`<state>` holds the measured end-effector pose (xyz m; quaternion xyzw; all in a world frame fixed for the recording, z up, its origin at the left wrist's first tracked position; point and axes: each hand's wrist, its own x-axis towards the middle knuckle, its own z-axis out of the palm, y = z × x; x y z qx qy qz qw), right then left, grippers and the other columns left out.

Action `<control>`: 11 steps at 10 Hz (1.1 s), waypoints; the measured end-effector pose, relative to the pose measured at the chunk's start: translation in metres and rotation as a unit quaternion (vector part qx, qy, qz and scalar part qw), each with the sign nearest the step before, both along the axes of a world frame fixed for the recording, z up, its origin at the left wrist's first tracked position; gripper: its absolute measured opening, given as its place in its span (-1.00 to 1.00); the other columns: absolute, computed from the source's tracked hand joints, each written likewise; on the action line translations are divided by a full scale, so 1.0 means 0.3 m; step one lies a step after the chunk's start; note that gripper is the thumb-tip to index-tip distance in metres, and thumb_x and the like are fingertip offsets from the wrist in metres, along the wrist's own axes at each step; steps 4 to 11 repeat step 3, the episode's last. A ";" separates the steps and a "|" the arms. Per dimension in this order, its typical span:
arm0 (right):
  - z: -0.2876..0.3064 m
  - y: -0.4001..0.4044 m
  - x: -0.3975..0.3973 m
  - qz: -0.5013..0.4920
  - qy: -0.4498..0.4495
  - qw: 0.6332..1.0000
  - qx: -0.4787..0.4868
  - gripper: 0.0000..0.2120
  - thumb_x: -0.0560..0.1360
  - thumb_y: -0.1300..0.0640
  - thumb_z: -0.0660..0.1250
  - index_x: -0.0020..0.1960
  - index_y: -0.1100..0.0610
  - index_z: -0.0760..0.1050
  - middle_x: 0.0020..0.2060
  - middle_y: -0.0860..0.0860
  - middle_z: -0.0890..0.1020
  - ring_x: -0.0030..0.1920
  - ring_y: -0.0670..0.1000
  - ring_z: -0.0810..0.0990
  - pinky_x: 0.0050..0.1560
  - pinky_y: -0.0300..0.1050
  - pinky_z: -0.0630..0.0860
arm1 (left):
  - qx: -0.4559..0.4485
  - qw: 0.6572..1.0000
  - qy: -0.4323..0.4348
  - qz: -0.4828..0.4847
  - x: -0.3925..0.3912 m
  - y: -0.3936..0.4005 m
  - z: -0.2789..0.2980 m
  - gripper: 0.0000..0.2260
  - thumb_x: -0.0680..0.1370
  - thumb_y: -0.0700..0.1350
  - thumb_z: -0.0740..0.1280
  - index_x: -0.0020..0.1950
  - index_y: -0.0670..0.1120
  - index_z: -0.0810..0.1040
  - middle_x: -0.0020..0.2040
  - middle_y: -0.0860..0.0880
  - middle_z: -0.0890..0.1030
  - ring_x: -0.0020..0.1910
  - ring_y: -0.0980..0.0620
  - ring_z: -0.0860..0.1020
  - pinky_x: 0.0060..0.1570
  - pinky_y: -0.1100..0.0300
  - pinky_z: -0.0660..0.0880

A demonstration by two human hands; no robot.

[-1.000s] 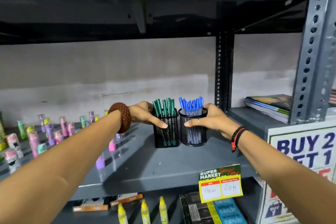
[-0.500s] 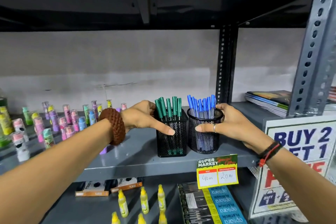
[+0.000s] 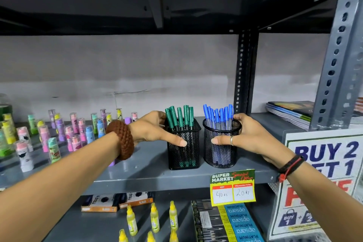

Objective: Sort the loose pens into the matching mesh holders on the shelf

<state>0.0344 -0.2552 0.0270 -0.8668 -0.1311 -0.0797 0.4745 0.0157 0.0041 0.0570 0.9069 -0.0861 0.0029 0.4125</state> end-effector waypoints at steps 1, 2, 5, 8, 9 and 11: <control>0.003 -0.007 -0.010 -0.005 -0.003 1.000 -0.018 -0.09 -0.07 -0.21 0.60 0.20 0.01 0.39 0.11 -0.07 0.64 0.15 -0.02 0.61 0.28 0.02 0.49 | 0.006 1.000 0.005 -0.001 -0.003 -0.005 -0.006 -0.19 0.07 0.05 0.64 0.25 -0.09 0.42 0.19 0.06 0.53 0.19 0.07 0.49 0.27 0.20 0.36; 0.031 -0.017 -0.047 0.001 -0.008 0.999 -0.037 0.13 -0.12 -0.35 0.56 0.34 0.02 0.26 0.32 -0.06 0.51 0.34 0.01 0.50 0.38 0.03 0.40 | 0.032 0.999 0.011 -0.002 -0.030 -0.008 0.018 -0.17 0.14 0.13 0.61 0.30 -0.07 0.38 0.25 0.06 0.50 0.24 0.11 0.47 0.33 0.16 0.33; 0.045 -0.035 -0.049 -0.005 -0.042 0.999 -0.030 0.38 -0.15 -0.48 0.44 0.52 0.06 0.05 0.50 -0.01 0.29 0.49 0.03 0.30 0.48 0.06 0.27 | 0.037 0.998 -0.014 0.043 -0.040 -0.003 0.034 0.19 0.05 0.33 0.53 0.51 -0.11 0.09 0.49 -0.04 0.28 0.45 -0.04 0.30 0.43 0.04 0.26; 0.045 -0.035 -0.049 -0.005 -0.042 0.999 -0.030 0.38 -0.15 -0.48 0.44 0.52 0.06 0.05 0.50 -0.01 0.29 0.49 0.03 0.30 0.48 0.06 0.27 | 0.037 0.998 -0.014 0.043 -0.040 -0.003 0.034 0.19 0.05 0.33 0.53 0.51 -0.11 0.09 0.49 -0.04 0.28 0.45 -0.04 0.30 0.43 0.04 0.26; 0.045 -0.035 -0.049 -0.005 -0.042 0.999 -0.030 0.38 -0.15 -0.48 0.44 0.52 0.06 0.05 0.50 -0.01 0.29 0.49 0.03 0.30 0.48 0.06 0.27 | 0.037 0.998 -0.014 0.043 -0.040 -0.003 0.034 0.19 0.05 0.33 0.53 0.51 -0.11 0.09 0.49 -0.04 0.28 0.45 -0.04 0.30 0.43 0.04 0.26; 0.045 -0.035 -0.049 -0.005 -0.042 0.999 -0.030 0.38 -0.15 -0.48 0.44 0.52 0.06 0.05 0.50 -0.01 0.29 0.49 0.03 0.30 0.48 0.06 0.27 | 0.037 0.998 -0.014 0.043 -0.040 -0.003 0.034 0.19 0.05 0.33 0.53 0.51 -0.11 0.09 0.49 -0.04 0.28 0.45 -0.04 0.30 0.43 0.04 0.26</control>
